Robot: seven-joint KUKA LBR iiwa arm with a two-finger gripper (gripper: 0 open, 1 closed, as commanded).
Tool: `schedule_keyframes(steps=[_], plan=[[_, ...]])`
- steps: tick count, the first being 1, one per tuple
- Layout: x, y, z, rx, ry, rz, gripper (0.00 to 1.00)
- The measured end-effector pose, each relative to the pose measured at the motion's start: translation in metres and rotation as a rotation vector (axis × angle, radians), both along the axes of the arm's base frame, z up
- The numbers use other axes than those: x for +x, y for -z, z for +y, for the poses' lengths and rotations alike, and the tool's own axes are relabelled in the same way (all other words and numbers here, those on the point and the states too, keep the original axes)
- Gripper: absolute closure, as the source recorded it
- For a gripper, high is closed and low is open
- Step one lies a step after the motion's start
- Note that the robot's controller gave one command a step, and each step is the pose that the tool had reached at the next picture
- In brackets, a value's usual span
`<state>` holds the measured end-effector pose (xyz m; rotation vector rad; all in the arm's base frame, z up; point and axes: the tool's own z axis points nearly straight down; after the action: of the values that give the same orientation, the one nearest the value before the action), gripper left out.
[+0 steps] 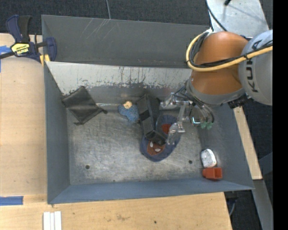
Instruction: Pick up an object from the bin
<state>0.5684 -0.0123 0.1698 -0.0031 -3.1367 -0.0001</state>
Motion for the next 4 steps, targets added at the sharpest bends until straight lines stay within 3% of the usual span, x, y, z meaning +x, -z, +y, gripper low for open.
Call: schedule_keyframes(steps=[1, 2, 3, 4], plan=[[-0.01, 0.037, -0.006, -0.008, -0.094, -0.048, 0.0], [-0.018, 0.043, 0.006, -0.015, -0.201, -0.06, 0.0], [-0.017, 0.046, 0.006, -0.012, -0.255, -0.058, 0.0], [-0.025, 0.049, 0.026, -0.011, -0.473, -0.059, 0.0]])
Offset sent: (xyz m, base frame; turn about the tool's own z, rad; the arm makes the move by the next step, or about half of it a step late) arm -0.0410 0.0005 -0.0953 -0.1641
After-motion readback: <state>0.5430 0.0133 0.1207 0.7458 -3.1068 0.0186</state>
